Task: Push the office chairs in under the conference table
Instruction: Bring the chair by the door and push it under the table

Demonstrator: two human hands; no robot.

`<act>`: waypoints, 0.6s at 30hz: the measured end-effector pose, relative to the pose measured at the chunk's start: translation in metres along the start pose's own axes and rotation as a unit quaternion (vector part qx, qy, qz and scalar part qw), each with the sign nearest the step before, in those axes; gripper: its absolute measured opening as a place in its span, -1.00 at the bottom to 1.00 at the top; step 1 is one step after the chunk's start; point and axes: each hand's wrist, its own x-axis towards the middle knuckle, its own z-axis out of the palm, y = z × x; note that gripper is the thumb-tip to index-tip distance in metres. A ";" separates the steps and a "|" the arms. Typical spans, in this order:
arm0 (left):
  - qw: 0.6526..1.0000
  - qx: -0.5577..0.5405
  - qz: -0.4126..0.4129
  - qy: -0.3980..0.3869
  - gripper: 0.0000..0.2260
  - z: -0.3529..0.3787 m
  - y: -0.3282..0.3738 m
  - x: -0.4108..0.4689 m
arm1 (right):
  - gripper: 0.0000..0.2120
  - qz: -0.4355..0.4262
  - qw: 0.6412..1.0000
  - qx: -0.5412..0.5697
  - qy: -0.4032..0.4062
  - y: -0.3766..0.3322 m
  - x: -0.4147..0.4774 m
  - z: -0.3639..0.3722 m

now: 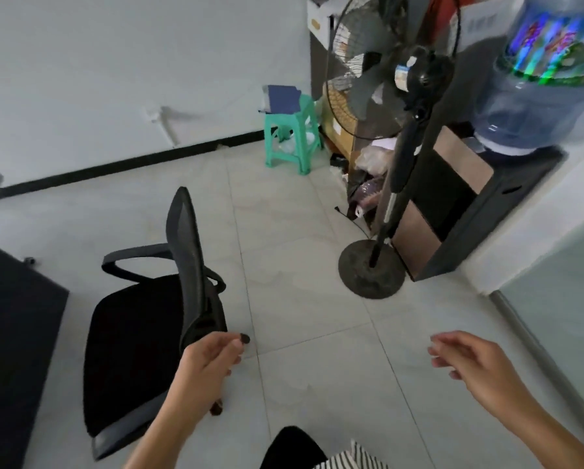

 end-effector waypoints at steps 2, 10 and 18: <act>0.999 0.010 -0.001 0.051 -0.89 -0.008 0.008 0.020 | -0.93 -0.017 0.999 -0.018 -0.028 -0.024 0.038 0.010; 0.978 0.125 -0.030 0.162 -0.44 -0.038 0.011 0.160 | -0.94 -0.041 0.988 -0.064 -0.135 -0.106 0.138 0.109; 0.962 0.215 -0.152 0.069 -0.33 -0.031 -0.016 0.257 | -0.93 -0.123 0.954 -0.185 -0.200 -0.194 0.235 0.166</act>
